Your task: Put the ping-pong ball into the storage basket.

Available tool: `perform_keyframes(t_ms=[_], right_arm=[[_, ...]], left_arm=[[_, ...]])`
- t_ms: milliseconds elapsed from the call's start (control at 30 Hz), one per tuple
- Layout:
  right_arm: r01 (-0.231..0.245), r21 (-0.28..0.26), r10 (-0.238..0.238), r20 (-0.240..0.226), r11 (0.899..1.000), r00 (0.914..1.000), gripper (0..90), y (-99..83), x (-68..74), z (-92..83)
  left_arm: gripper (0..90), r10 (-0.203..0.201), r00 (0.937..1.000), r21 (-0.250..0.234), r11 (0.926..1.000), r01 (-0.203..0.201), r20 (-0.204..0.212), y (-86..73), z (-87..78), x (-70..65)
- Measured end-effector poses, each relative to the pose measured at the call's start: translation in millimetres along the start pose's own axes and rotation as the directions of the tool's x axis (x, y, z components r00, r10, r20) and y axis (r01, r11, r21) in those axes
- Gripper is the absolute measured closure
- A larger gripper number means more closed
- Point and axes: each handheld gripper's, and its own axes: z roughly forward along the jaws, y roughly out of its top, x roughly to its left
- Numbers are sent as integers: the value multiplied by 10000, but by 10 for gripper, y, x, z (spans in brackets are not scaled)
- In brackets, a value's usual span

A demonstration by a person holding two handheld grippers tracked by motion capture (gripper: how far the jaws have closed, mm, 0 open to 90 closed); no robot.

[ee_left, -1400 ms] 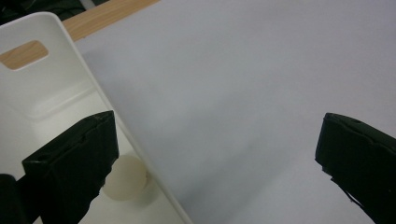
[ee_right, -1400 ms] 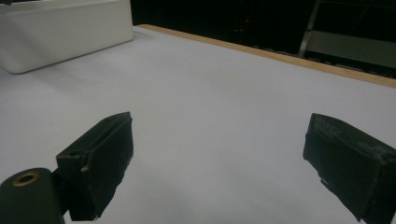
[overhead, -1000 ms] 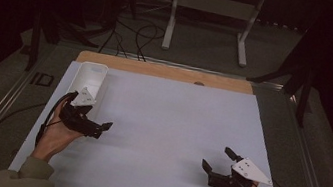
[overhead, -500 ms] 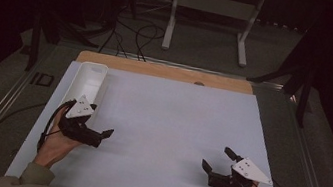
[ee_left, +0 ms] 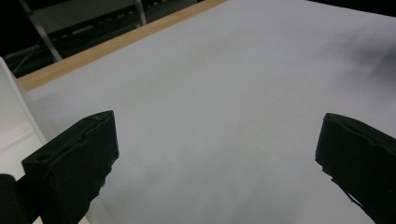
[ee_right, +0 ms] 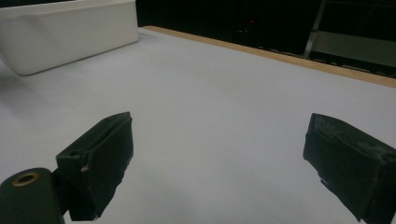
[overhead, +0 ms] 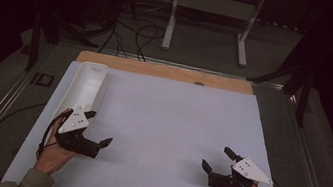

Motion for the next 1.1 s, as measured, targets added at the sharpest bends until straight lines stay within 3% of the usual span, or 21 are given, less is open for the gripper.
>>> perform_keyframes(t_ms=[200, 267, 433, 733, 1100], right_arm=[[22, -59, -22, -61, 10000, 10000, 83, 10, -10, 3], [-11, -62, 10, -58, 10000, 10000, 83, 14, -9, 8], [67, -106, -68, -148, 9999, 9999, 83, 36, -13, 17], [207, -150, -213, -419, 9997, 9989, 83, 83, 13, 50], [172, -301, -192, -668, 9994, 9976, 83, 131, 40, 21]], left_arm=[[2, -63, 9999, -418, 9991, 57, -147, -136, -71, -42], [2, -253, 9994, -530, 9982, 265, 223, -186, -91, -49], [2, -388, 9992, -756, 9963, 397, 126, -288, -128, -68], [2, -464, 9989, -931, 9945, 471, 94, -367, -166, -84], [2, -451, 9983, -940, 9944, 483, 365, -455, -181, -123]])
